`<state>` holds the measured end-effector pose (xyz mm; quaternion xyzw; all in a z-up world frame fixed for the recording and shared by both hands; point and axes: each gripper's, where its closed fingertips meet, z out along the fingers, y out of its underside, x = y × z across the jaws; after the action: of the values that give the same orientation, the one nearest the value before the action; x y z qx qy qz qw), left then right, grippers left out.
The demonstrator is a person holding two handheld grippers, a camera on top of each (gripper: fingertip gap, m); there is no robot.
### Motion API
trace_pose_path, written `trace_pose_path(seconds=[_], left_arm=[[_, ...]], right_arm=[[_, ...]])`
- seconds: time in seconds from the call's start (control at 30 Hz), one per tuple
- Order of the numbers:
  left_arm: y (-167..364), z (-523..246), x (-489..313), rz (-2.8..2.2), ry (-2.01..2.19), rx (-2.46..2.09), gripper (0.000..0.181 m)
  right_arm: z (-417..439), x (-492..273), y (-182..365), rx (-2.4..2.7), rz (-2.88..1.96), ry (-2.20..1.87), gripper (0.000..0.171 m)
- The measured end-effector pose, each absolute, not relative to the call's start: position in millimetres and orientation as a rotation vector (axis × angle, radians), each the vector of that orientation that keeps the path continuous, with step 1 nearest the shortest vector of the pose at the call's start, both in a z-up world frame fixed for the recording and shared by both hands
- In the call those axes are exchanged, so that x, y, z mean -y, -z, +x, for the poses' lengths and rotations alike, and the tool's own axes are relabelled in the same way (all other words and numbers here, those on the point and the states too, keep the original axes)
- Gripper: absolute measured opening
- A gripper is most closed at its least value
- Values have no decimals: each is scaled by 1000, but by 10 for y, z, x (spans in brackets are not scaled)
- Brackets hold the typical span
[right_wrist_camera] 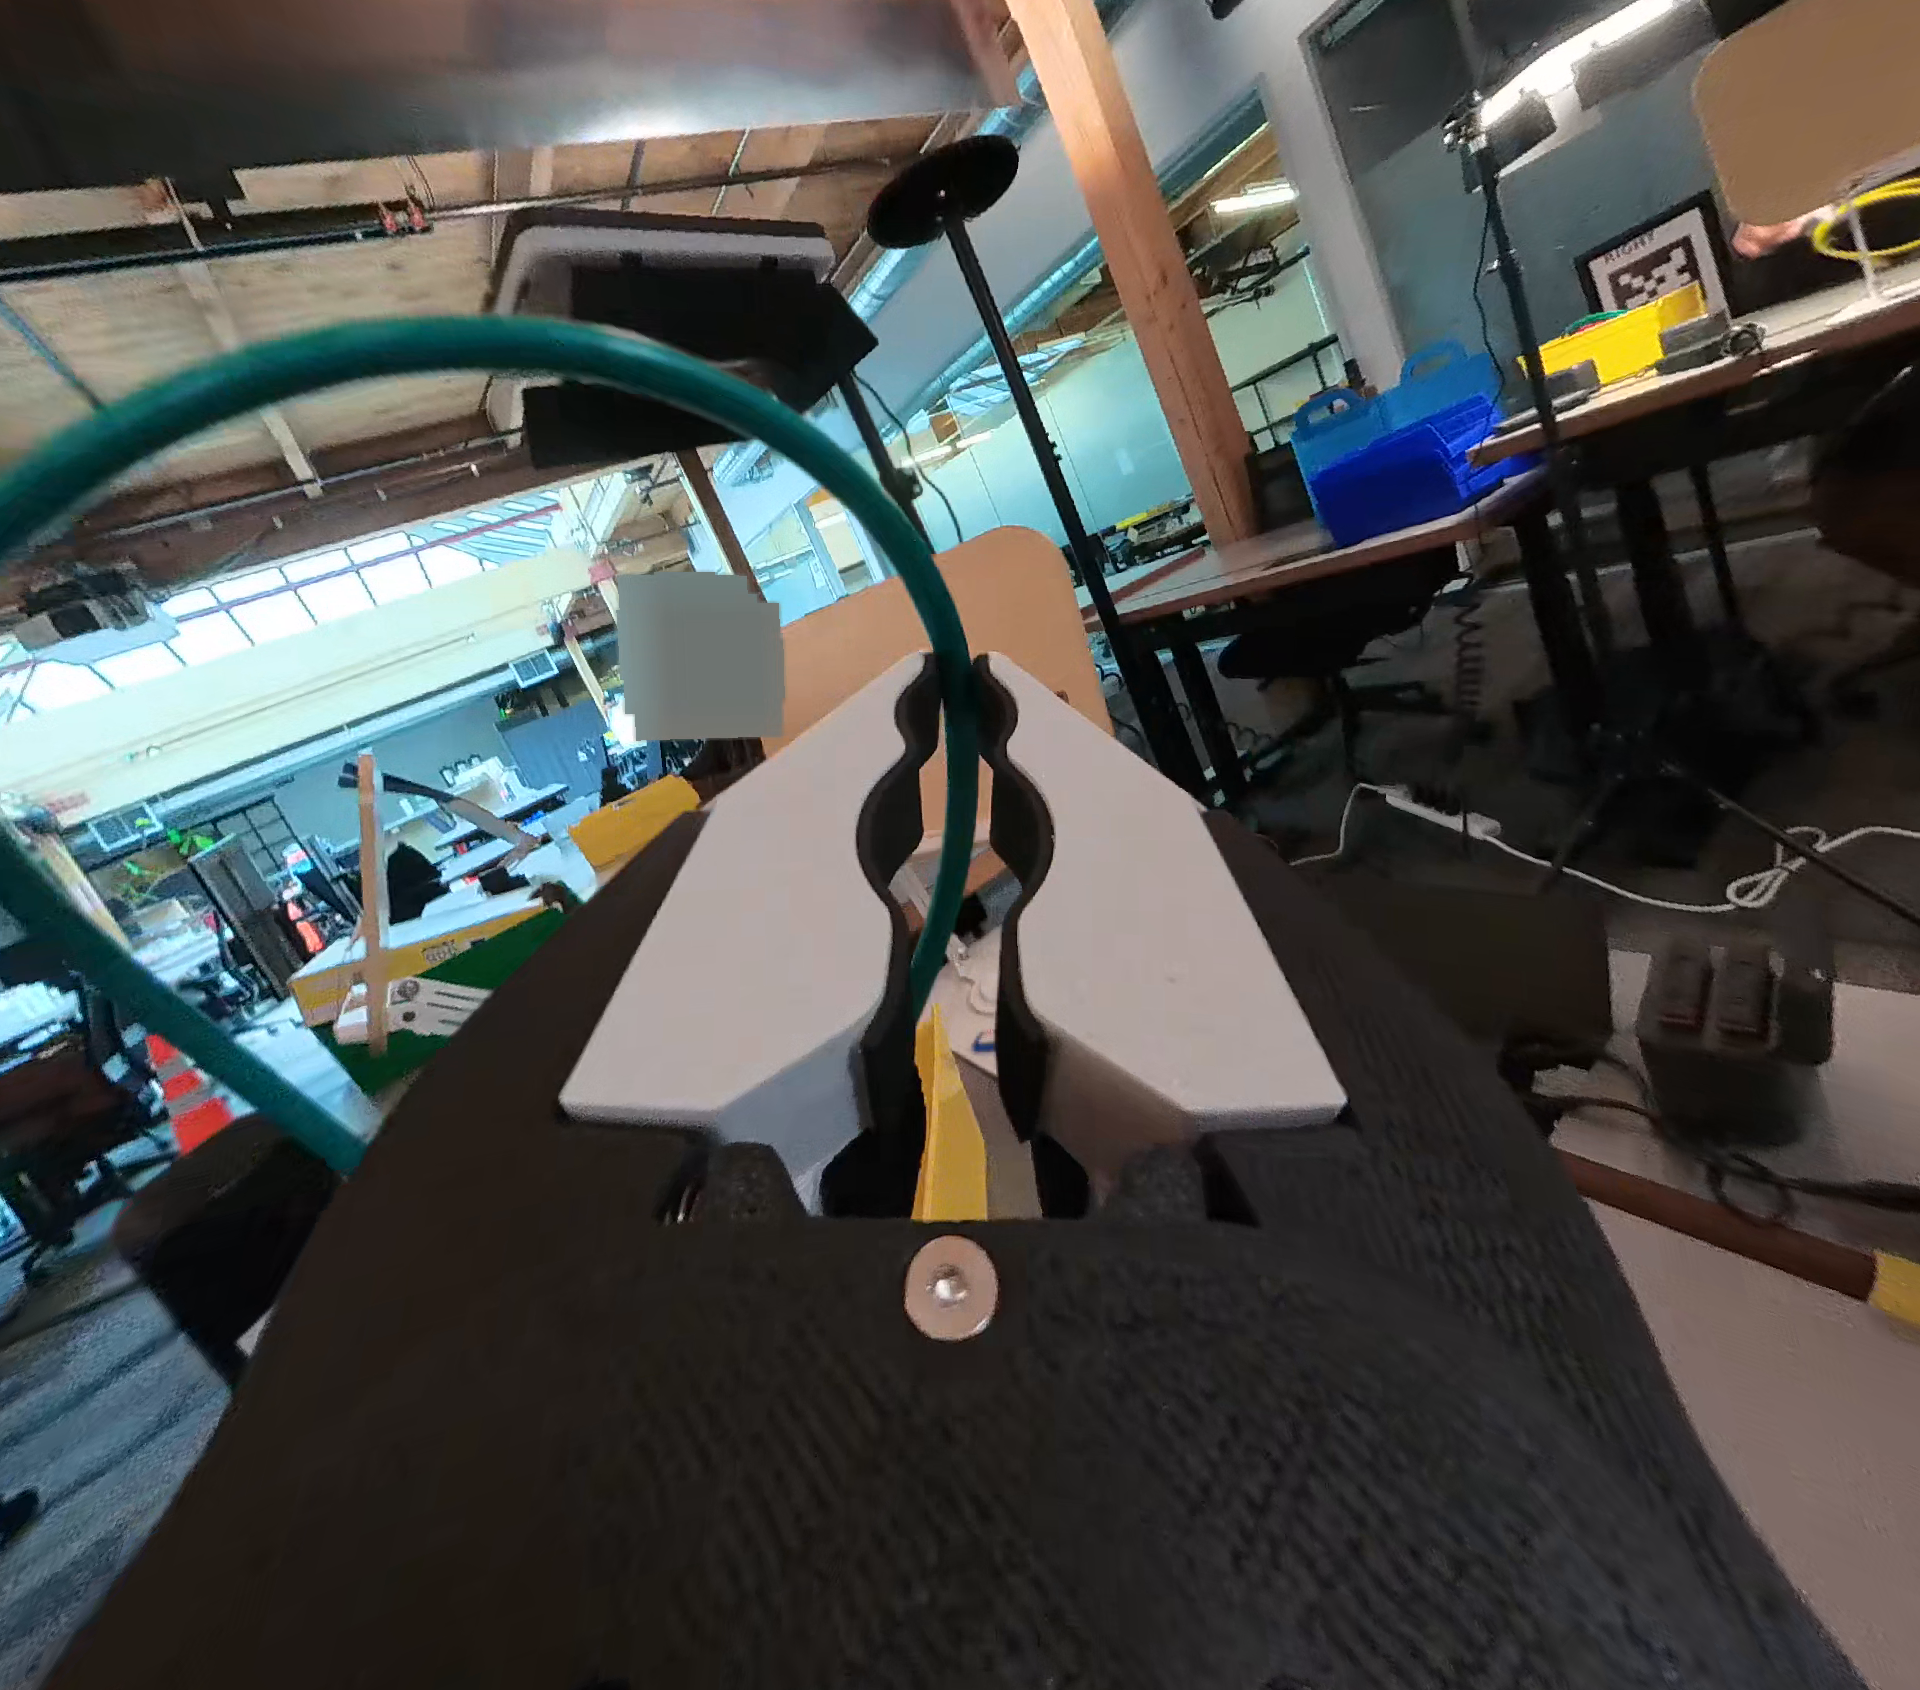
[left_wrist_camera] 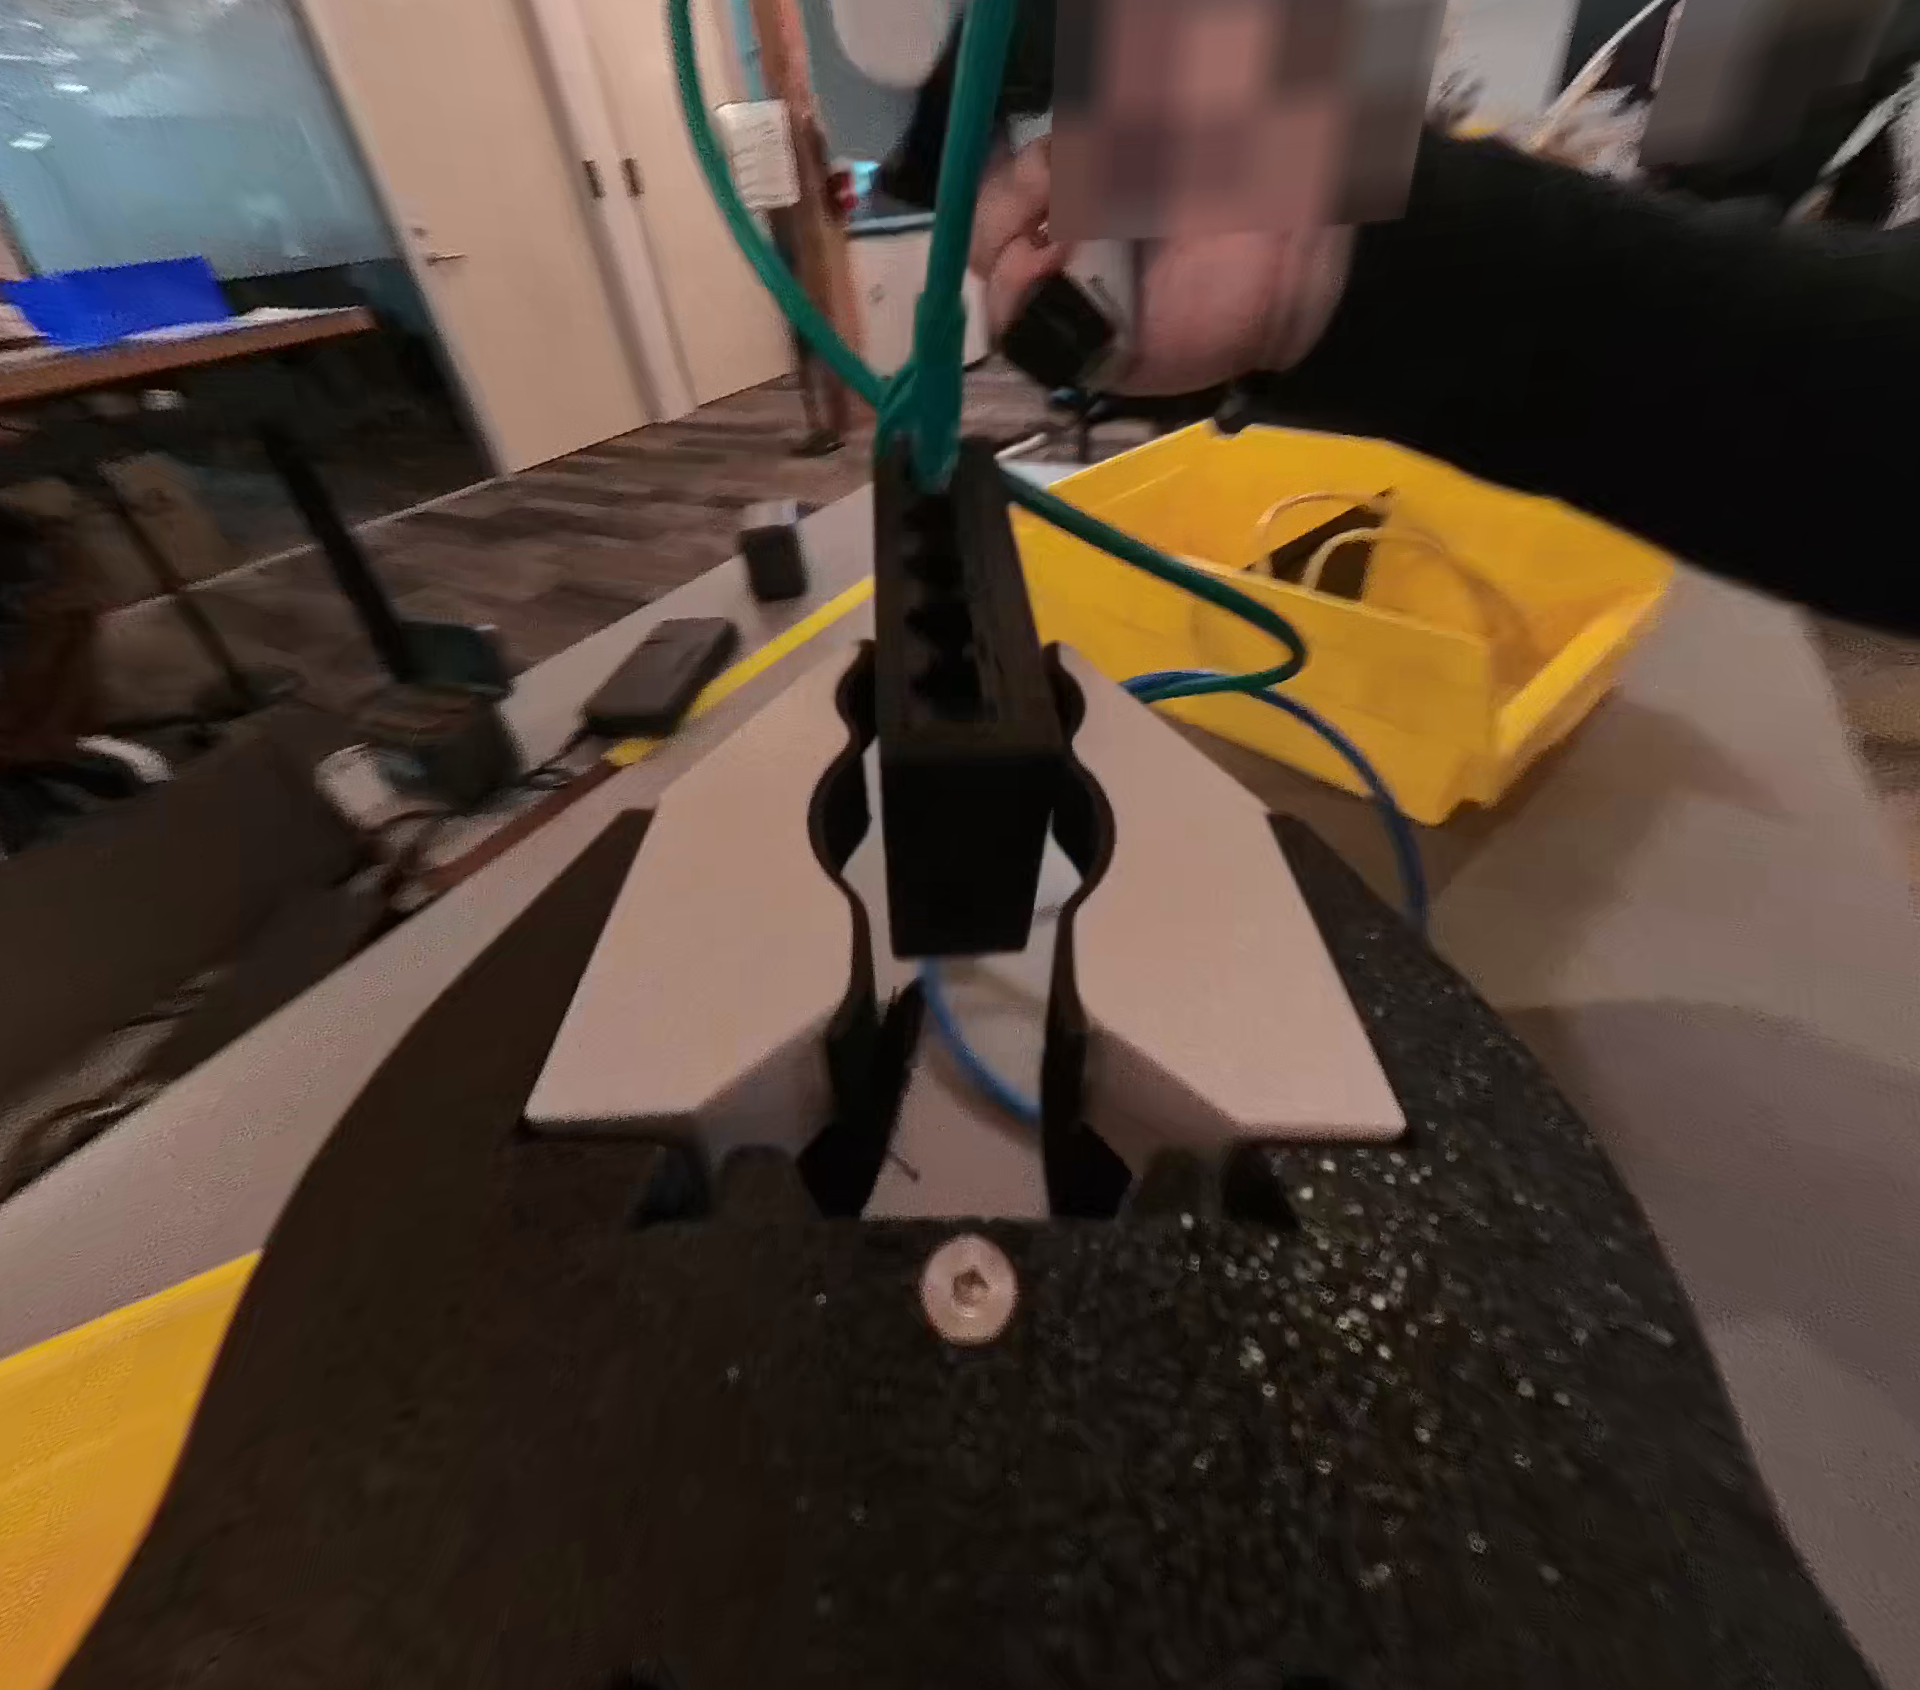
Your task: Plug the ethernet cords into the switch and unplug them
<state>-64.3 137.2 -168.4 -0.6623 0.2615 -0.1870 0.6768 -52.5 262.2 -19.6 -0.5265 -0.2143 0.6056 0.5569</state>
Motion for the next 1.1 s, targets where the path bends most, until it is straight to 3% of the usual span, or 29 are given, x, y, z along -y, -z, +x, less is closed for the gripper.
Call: trace_pose_path(seconds=[0.13, 0.2, 0.33, 0.5, 0.7, 0.87, 1.0, 1.1], left_arm=[[1661, -550, -1303, -1418, 626, -530, 39], [1685, -573, -1315, -1424, 622, -520, 41], [1721, -657, -1453, -1483, 523, -470, 61], [1857, -559, -1682, -1638, 600, -447, 60], [1965, -257, -1681, -1726, 940, -487, 4], [2069, -396, -1593, -1725, 848, -483, 0], [1861, -647, -1447, -1608, 732, -456, 0], [1586, -779, -1327, -1507, 666, -452, 0]], right_arm=[[-589, -2522, 253, 600, -1253, -1370, 6], [-633, -2467, 299, 662, -1257, -1325, 7], [-729, -2319, 375, 786, -1233, -1290, 7], [-772, -2161, 330, 840, -1193, -1397, 6], [-777, -1973, 439, 961, -1172, -1359, 7], [-616, -1976, 672, 1066, -1237, -1176, 6], [-392, -2112, 1124, 1251, -1409, -919, 33], [-121, -2351, 1512, 1351, -1550, -686, 42]])
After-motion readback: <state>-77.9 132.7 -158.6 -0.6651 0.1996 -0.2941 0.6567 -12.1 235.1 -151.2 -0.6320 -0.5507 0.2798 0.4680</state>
